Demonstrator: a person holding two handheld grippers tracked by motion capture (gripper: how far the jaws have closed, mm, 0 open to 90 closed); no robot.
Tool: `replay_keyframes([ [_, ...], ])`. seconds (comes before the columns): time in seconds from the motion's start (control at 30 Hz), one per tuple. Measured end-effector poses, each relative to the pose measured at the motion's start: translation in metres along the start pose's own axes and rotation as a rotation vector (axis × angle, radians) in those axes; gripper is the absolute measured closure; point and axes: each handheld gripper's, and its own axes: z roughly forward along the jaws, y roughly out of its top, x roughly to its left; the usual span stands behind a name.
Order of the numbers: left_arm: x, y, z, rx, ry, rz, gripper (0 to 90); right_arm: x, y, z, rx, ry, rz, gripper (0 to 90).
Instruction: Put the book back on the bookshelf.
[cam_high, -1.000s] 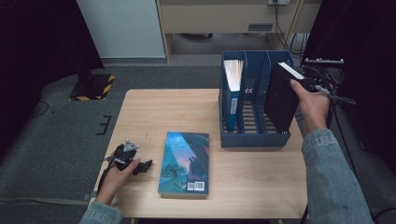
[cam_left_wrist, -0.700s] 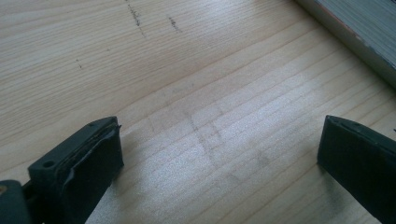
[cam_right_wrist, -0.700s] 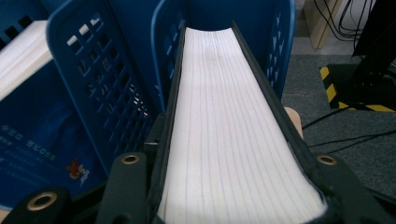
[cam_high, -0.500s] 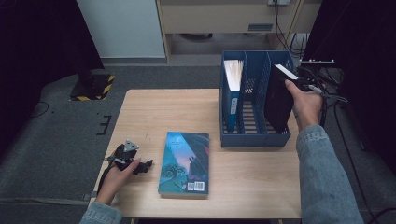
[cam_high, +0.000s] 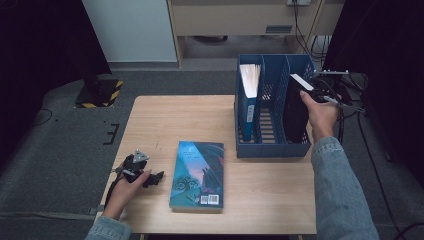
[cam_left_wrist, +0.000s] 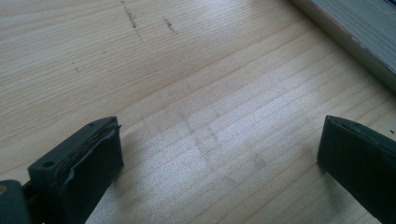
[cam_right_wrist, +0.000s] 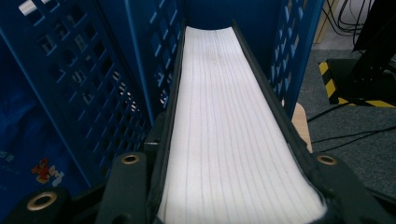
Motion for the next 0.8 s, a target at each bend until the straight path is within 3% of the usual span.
replay_keyframes([
  [0.23,0.0,0.0,0.0,-0.002,-0.002,0.0,0.0,-0.002,-0.009,0.009,0.009,-0.014,0.01,52.7],
  [0.57,-0.001,0.001,0.001,-0.002,-0.005,0.003,0.0,-0.001,-0.013,0.012,-0.035,-0.013,0.014,52.6],
  [0.8,-0.001,0.001,0.001,0.0,-0.005,0.007,0.0,-0.006,-0.018,0.007,-0.008,-0.003,0.015,52.2],
])
